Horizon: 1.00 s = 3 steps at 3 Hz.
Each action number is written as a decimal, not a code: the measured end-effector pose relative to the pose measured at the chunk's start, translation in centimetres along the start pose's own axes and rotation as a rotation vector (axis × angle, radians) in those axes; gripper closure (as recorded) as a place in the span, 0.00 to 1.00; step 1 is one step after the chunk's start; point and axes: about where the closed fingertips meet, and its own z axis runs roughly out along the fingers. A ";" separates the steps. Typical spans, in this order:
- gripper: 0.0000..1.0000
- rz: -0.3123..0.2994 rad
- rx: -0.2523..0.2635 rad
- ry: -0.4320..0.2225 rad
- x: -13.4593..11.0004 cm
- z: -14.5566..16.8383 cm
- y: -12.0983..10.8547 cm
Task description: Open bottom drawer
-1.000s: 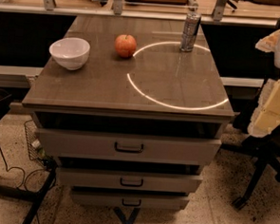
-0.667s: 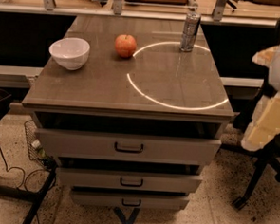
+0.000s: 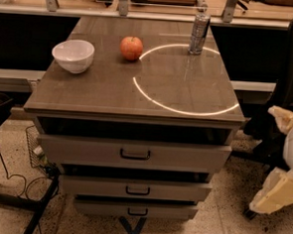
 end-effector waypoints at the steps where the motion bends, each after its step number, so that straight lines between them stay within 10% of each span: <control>1: 0.00 -0.045 -0.016 0.000 1.7 6.5 5.7; 3: 0.00 -0.183 -0.109 0.160 2.3 15.8 13.0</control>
Offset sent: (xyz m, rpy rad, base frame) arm -0.0572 0.0364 -0.2317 -0.1763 0.1852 0.0648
